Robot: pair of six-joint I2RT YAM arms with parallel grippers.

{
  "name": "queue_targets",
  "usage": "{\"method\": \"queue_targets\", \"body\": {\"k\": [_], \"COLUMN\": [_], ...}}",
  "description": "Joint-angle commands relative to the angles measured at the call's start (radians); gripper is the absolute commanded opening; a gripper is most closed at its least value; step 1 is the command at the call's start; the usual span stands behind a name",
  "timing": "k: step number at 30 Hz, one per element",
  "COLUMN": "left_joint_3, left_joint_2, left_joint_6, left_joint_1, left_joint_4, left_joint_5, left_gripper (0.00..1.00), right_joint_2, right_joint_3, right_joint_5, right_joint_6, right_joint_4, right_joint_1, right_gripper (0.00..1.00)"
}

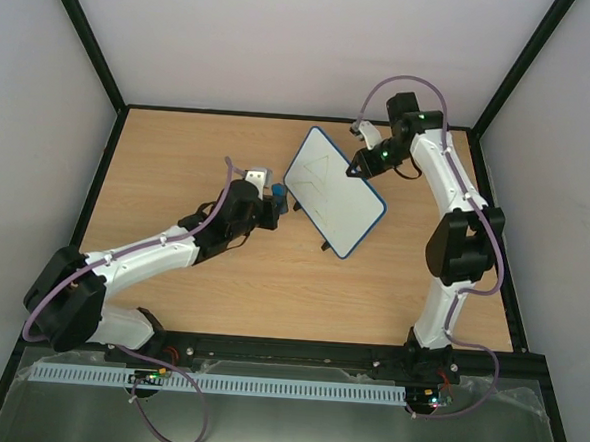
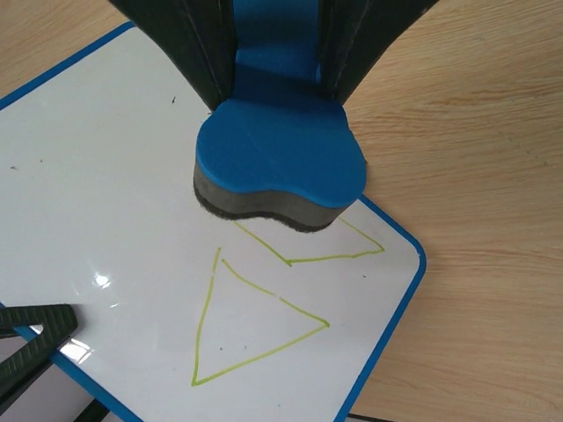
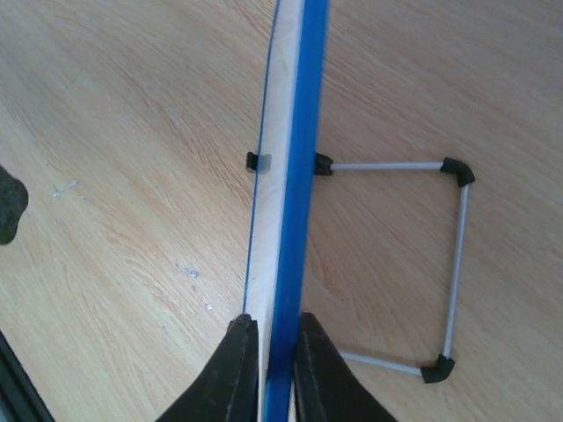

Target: Erase the whiteboard

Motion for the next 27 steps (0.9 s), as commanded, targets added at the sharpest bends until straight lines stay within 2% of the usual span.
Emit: {"method": "queue_targets", "body": {"k": [1,3,9,15,21,27], "left_joint_3": [0.035,0.035,0.02,-0.068,-0.117,-0.005], "left_joint_2": [-0.014,-0.011,-0.033,-0.084,-0.014,0.142], "left_joint_6": [0.049,0.051,0.094,0.275,0.401,0.456], "left_joint_1": [0.001,0.001,0.0,-0.051,-0.106,-0.106], "left_joint_4": [-0.036,-0.037,-0.045,0.059,0.268,0.311], "left_joint_5": [0.02,0.028,-0.009,-0.086,-0.117,-0.099], "left_gripper": [0.03,0.03,0.03,0.03,0.03,0.03], "right_joint_2": [0.02,0.02,0.018,-0.06,-0.098,-0.103], "right_joint_3": [0.046,0.05,0.044,-0.05,-0.139,-0.139], "right_joint_5": [0.01,0.004,-0.019,-0.029,-0.069,-0.062], "right_joint_6": [0.0,-0.007,-0.079,-0.11,-0.114,-0.062], "right_joint_4": [-0.054,-0.063,-0.152,-0.154,-0.154,-0.13], "right_joint_1": [0.003,0.003,0.004,0.014,0.024,0.032], "right_gripper": [0.06,0.02,0.02,0.02,0.02,0.02]}}
